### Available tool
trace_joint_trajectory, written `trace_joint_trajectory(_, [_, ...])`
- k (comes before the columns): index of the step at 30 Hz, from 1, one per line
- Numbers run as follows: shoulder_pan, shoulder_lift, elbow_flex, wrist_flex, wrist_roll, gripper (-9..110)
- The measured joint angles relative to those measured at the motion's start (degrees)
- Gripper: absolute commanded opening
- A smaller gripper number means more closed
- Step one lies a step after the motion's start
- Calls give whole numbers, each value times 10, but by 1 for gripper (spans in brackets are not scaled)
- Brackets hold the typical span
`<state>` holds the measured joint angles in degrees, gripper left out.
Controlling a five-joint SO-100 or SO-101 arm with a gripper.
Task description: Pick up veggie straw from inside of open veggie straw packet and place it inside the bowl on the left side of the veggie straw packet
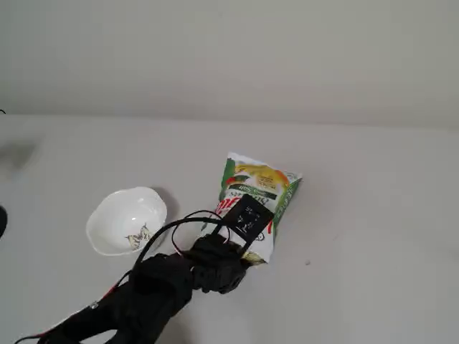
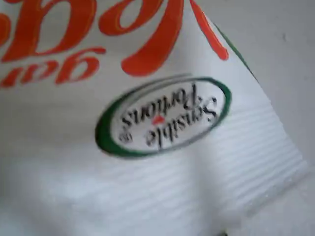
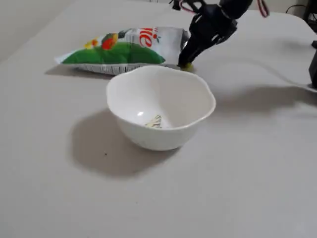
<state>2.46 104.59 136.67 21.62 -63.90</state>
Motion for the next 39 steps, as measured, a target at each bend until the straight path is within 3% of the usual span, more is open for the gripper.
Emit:
trace_joint_trajectory(11, [-33,219,0,291,-20,0])
trace_joint_trajectory(20, [-187,461,-2,511,45,0])
trace_joint_trajectory(27, [-294,454,-44,506,136,0])
trace_joint_trajectory(39, [-372,65,-278,346,167,1])
